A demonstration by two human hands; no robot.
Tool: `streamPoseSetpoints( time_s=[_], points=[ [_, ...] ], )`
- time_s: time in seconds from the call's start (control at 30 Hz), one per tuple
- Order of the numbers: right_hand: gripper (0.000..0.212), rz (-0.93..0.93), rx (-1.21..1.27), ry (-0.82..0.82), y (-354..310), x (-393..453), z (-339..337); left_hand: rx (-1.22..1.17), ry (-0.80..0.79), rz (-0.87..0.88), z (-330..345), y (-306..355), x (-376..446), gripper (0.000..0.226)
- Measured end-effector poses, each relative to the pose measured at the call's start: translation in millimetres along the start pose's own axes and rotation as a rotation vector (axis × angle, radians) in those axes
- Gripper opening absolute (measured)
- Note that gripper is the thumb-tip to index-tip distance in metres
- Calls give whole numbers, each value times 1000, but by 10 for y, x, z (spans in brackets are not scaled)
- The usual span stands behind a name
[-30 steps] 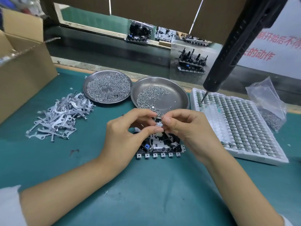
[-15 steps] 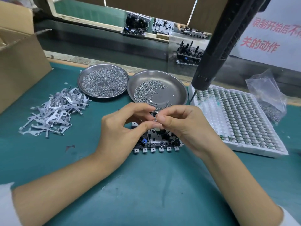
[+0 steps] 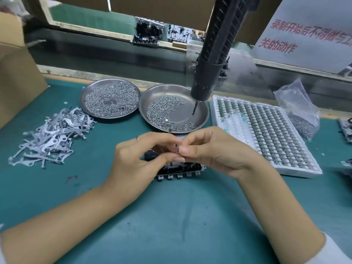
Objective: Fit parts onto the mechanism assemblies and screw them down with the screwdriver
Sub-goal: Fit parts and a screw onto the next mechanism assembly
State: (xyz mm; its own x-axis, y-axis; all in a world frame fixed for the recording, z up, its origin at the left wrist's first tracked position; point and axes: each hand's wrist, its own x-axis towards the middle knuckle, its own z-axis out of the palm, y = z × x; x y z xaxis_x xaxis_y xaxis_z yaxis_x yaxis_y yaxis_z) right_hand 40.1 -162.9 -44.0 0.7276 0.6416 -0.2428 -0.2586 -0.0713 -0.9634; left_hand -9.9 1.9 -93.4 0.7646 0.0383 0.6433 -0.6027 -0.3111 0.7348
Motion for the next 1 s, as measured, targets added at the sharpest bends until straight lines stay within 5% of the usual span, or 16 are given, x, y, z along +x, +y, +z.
streamPoseSetpoints(
  time_s=[0.57,1.0],
  points=[
    [5,11,-17,-5,9,1,-41,42,-40,93,-2,-12,-2,28],
    [12,24,160,-42,42,31,14,-31,98,39,5,44,1,19]
  ],
)
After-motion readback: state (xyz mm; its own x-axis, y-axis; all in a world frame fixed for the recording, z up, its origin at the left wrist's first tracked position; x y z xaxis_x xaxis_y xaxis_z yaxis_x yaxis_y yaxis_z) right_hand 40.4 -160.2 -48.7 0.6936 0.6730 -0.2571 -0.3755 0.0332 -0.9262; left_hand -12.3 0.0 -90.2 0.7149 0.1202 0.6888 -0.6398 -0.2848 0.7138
